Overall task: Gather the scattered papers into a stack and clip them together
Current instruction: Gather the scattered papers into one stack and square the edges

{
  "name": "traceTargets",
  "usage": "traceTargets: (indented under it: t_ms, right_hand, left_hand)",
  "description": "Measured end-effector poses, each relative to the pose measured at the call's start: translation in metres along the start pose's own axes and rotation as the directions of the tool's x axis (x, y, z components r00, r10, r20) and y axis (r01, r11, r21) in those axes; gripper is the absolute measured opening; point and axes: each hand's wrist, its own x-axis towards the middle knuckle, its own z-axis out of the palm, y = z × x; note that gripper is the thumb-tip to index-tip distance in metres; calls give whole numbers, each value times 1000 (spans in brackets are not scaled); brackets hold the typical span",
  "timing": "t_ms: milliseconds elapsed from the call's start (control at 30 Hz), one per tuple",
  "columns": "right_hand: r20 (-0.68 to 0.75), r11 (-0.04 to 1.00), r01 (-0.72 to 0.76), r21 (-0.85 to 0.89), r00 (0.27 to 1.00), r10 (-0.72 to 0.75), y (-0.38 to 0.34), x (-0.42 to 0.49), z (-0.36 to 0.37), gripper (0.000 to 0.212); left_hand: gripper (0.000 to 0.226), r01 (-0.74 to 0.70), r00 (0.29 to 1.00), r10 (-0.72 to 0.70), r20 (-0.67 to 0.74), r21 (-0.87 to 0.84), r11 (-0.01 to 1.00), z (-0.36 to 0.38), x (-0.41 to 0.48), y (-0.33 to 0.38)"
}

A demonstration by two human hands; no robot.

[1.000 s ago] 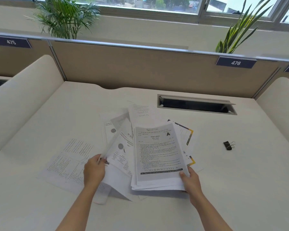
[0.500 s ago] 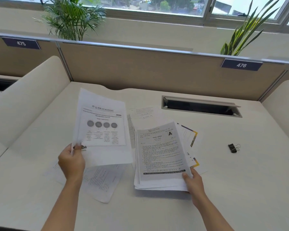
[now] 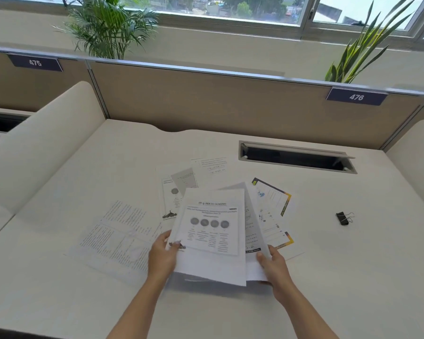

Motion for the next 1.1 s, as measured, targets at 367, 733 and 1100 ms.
traceTargets:
  t_ms: [367, 733, 1100]
  right_hand:
    - [-61, 958, 84, -273, 993, -104, 0, -2, 9, 38]
    - [-75, 809, 141, -570, 972, -222, -1, -9, 15, 75]
    - [-48, 878, 187, -440, 972, -232, -6, 2, 16, 71]
  left_hand:
    - [59, 41, 993, 16, -118, 467, 883, 11, -8, -9]
    - [133, 560, 785, -428, -448, 218, 799, -47, 5, -42]
    - [125, 204, 957, -89, -275, 429, 880, -62, 22, -49]
